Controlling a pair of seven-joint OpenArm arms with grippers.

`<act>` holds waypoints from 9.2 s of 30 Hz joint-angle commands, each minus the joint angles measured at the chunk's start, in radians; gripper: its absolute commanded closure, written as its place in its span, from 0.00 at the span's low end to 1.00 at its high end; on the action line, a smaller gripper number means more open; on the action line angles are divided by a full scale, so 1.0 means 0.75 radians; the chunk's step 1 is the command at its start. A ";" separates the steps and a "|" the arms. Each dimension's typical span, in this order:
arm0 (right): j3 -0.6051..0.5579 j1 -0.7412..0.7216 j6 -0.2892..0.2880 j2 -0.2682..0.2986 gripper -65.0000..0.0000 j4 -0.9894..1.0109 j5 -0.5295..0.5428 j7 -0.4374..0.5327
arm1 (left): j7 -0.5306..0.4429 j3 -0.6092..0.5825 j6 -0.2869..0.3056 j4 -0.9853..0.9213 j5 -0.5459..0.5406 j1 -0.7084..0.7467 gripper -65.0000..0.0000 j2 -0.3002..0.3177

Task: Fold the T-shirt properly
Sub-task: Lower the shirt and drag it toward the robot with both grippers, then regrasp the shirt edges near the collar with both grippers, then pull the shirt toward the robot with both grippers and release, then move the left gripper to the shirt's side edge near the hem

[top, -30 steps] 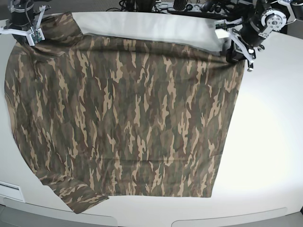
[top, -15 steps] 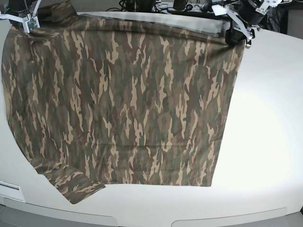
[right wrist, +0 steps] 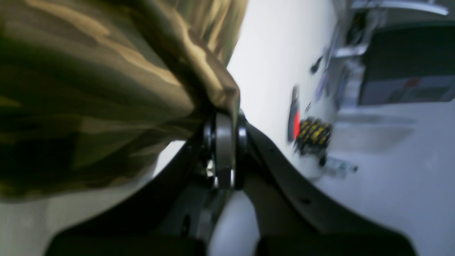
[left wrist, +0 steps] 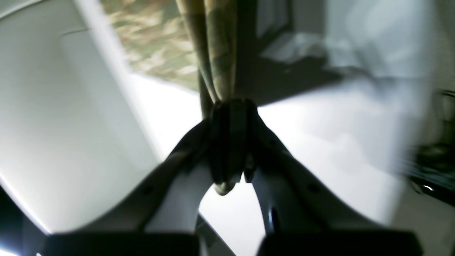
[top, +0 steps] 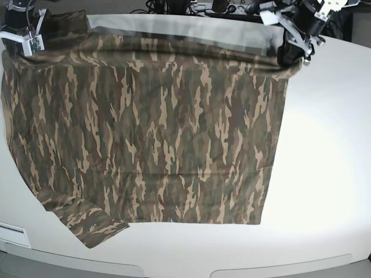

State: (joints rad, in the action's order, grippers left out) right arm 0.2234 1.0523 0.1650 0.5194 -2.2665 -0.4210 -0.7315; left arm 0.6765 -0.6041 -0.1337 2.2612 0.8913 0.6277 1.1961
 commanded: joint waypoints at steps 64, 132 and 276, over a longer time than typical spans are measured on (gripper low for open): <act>0.009 -1.000 -0.339 0.159 1.00 0.434 0.883 0.136 | -0.344 0.208 -0.275 -0.349 -0.924 -0.656 1.00 -0.424; -0.009 -1.238 -0.791 0.050 1.00 1.026 1.165 -0.190 | -0.249 0.207 0.651 -0.798 -1.453 -0.881 1.00 -0.599; 0.012 -0.296 -0.115 0.087 1.00 0.031 0.386 -0.097 | 0.221 0.727 0.727 -2.023 -2.223 -1.557 0.51 -1.214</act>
State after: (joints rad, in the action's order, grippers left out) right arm 0.2241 0.8280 0.0677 0.5701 -2.2261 -0.1158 -0.8219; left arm 0.7506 -0.0486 0.4316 0.7509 -0.8349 -0.5461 0.2855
